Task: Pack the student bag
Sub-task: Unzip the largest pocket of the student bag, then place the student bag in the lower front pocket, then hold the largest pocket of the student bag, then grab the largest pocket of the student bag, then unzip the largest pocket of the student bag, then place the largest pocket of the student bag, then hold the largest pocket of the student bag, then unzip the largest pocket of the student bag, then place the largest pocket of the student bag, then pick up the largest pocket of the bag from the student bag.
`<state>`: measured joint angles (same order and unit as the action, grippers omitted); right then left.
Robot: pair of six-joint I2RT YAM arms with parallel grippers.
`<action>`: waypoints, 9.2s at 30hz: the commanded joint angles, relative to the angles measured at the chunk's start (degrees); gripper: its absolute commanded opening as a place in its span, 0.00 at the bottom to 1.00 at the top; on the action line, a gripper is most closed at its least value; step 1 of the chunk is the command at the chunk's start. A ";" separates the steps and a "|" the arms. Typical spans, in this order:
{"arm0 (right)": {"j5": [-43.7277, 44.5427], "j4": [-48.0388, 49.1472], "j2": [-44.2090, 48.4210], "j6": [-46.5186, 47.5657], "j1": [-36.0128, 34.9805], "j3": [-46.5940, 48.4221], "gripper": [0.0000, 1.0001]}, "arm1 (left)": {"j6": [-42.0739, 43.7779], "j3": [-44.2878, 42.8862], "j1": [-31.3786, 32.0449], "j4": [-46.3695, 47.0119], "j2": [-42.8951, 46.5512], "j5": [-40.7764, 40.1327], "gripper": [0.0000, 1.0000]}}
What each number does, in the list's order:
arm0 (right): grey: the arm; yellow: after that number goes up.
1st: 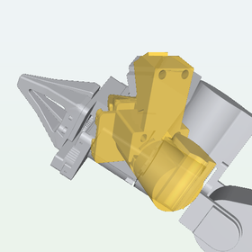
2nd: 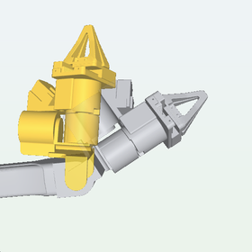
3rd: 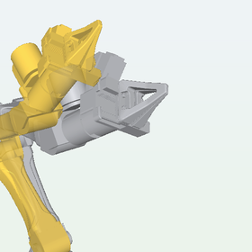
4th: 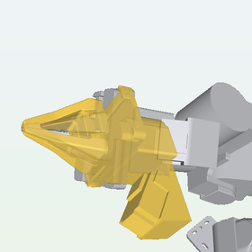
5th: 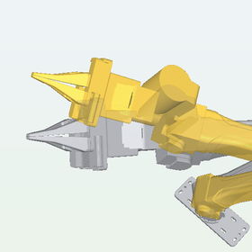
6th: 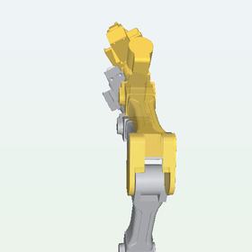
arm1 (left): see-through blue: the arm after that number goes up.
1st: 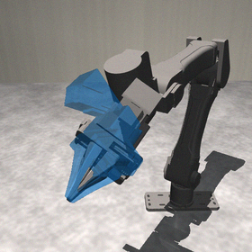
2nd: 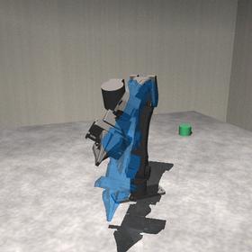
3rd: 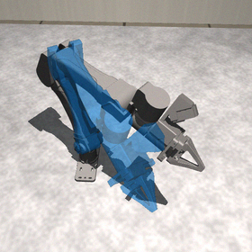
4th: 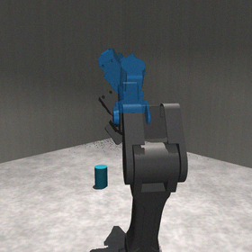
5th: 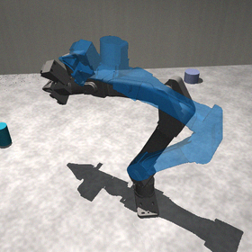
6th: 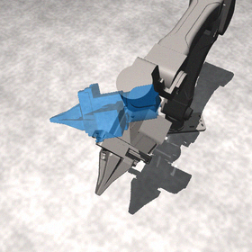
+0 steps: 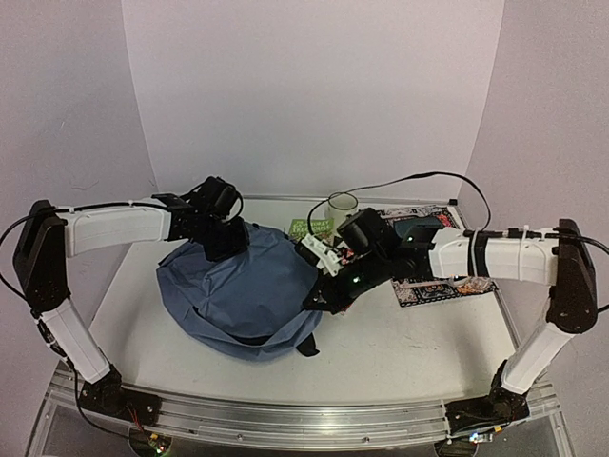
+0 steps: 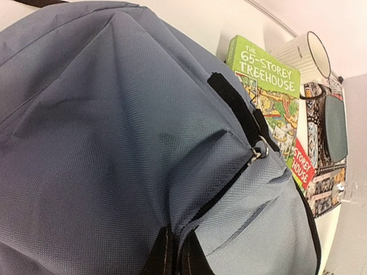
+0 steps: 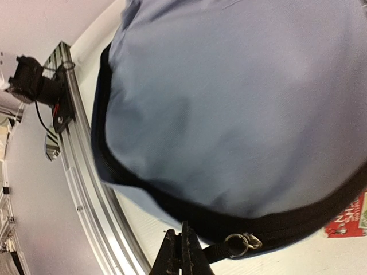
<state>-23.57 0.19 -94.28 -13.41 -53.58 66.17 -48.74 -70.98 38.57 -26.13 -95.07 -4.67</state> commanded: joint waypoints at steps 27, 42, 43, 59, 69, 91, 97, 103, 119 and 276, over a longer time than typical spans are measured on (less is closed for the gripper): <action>11.82 -6.45 -1.55 -15.29 5.56 3.60 0.69 | 13.97 8.02 -0.52 16.69 0.25 3.66 0.10; -0.64 6.95 -10.66 -22.70 7.40 2.41 0.47 | 17.23 8.10 0.11 17.06 4.86 7.09 0.31; -0.88 7.12 -10.85 -22.76 7.38 2.68 0.41 | 17.39 8.18 0.28 17.07 5.66 7.31 0.33; -1.83 7.28 -11.50 -22.92 7.36 7.77 0.03 | 12.94 12.94 13.35 16.75 9.06 14.77 0.50; -1.25 7.19 -12.44 -22.97 7.37 9.98 0.02 | 12.69 14.33 14.23 16.73 6.42 28.75 0.50; -1.58 7.03 -14.44 -22.54 7.36 12.41 0.01 | 9.98 12.80 14.43 16.81 2.26 38.51 0.24; -0.75 6.58 -14.53 -21.56 7.38 12.45 0.00 | 9.28 13.85 14.43 16.75 4.73 37.69 0.00; 1.10 4.61 -14.19 -19.37 8.60 11.74 0.00 | 10.07 16.18 14.35 11.82 10.02 33.32 0.00; 4.22 0.97 -12.38 -14.28 17.81 11.33 0.00 | 5.04 26.51 14.33 -13.96 25.01 15.69 0.00; 5.60 -0.68 -4.16 -28.96 7.77 7.16 0.73 | 22.83 13.25 28.32 17.60 -4.39 -12.94 0.99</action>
<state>-15.67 -0.03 -100.60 -43.41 -45.12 69.57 -24.06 -58.24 66.49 -10.35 -99.70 -13.34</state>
